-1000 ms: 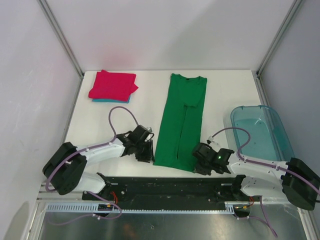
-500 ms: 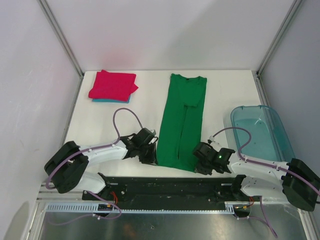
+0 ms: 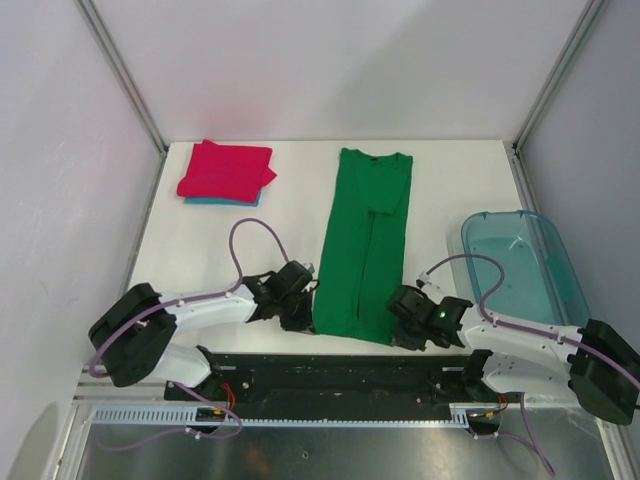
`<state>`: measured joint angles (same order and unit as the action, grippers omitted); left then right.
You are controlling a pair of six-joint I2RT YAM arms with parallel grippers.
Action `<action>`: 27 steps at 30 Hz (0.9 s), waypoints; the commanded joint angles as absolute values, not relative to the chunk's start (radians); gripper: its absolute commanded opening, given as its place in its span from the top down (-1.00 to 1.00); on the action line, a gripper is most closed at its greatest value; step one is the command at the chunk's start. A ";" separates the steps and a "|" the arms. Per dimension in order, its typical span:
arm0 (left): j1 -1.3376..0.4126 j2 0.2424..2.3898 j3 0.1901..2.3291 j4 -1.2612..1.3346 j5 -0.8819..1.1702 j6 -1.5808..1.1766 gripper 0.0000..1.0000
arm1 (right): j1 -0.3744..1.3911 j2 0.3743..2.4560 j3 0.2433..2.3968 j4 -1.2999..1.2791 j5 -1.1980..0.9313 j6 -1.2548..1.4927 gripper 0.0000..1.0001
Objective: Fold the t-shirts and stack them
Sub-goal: Grab the bottom of the folded rectangular tshirt with both arms
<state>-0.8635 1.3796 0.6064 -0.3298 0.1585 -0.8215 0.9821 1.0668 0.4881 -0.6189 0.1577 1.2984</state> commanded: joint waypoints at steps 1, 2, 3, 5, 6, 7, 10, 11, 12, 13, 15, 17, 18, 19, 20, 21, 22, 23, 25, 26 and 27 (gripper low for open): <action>-0.908 1.316 0.570 -0.331 0.143 -0.874 1.00 | 1.031 1.034 0.482 -0.657 0.199 1.321 0.97; -0.918 1.297 0.559 -0.331 0.140 -0.887 1.00 | 1.048 1.028 0.482 -0.665 0.202 1.333 0.98; -0.928 1.277 0.547 -0.332 0.137 -0.899 1.00 | 1.066 1.020 0.482 -0.675 0.206 1.345 0.99; -0.947 1.232 0.523 -0.335 0.133 -0.924 1.00 | 1.100 0.999 0.483 -0.698 0.213 1.369 1.00; -0.959 1.211 0.512 -0.338 0.132 -0.936 1.00 | 1.116 0.984 0.483 -0.713 0.215 1.380 1.00; -0.970 1.188 0.504 -0.342 0.131 -0.947 1.00 | 1.132 0.967 0.485 -0.729 0.218 1.393 1.00; -1.002 1.132 0.502 -0.368 0.123 -0.969 1.00 | 1.178 0.905 0.511 -0.798 0.244 1.423 1.00; -1.008 1.118 0.508 -0.376 0.121 -0.972 1.00 | 1.188 0.887 0.528 -0.823 0.259 1.427 1.00; -1.010 1.107 0.522 -0.387 0.114 -0.972 1.00 | 1.194 0.872 0.547 -0.843 0.273 1.424 1.00; -1.011 1.100 0.542 -0.397 0.105 -0.968 1.00 | 1.196 0.863 0.569 -0.860 0.294 1.416 1.00; -1.009 1.111 0.598 -0.424 0.080 -0.948 1.00 | 1.186 0.867 0.619 -0.876 0.335 1.381 1.00; -0.990 1.142 0.661 -0.447 0.056 -0.925 1.00 | 1.149 0.904 0.677 -0.880 0.361 1.311 1.00; -0.976 1.161 0.690 -0.452 0.047 -0.915 1.00 | 1.120 0.928 0.705 -0.877 0.371 1.270 1.00; -0.958 1.179 0.720 -0.454 0.039 -0.906 1.00 | 1.088 0.954 0.731 -0.870 0.380 1.225 1.00; -0.940 1.201 0.749 -0.454 0.033 -0.894 1.00 | 1.048 0.978 0.754 -0.857 0.383 1.178 1.00; -0.920 1.225 0.783 -0.454 0.028 -0.880 1.00 | 1.002 1.000 0.773 -0.837 0.382 1.134 1.00; -0.903 1.261 0.828 -0.455 0.022 -0.855 1.00 | 0.955 1.024 0.789 -0.809 0.373 1.086 1.00; -0.885 1.300 0.872 -0.455 0.015 -0.829 1.00 | 0.895 1.045 0.800 -0.777 0.357 1.044 1.00; -0.847 1.379 0.956 -0.455 0.009 -0.789 1.00 | 0.789 1.090 0.818 -0.701 0.315 0.957 1.00; -0.830 1.421 0.994 -0.454 0.007 -0.774 1.00 | 0.746 1.116 0.825 -0.660 0.297 0.926 1.00; -0.816 1.460 1.031 -0.453 0.006 -0.761 1.00 | 0.709 1.146 0.833 -0.622 0.281 0.899 1.00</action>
<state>-0.8700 1.3441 0.8940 -0.4580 0.0494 -0.8570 0.8375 1.0721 0.7822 -0.7605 0.3038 1.0901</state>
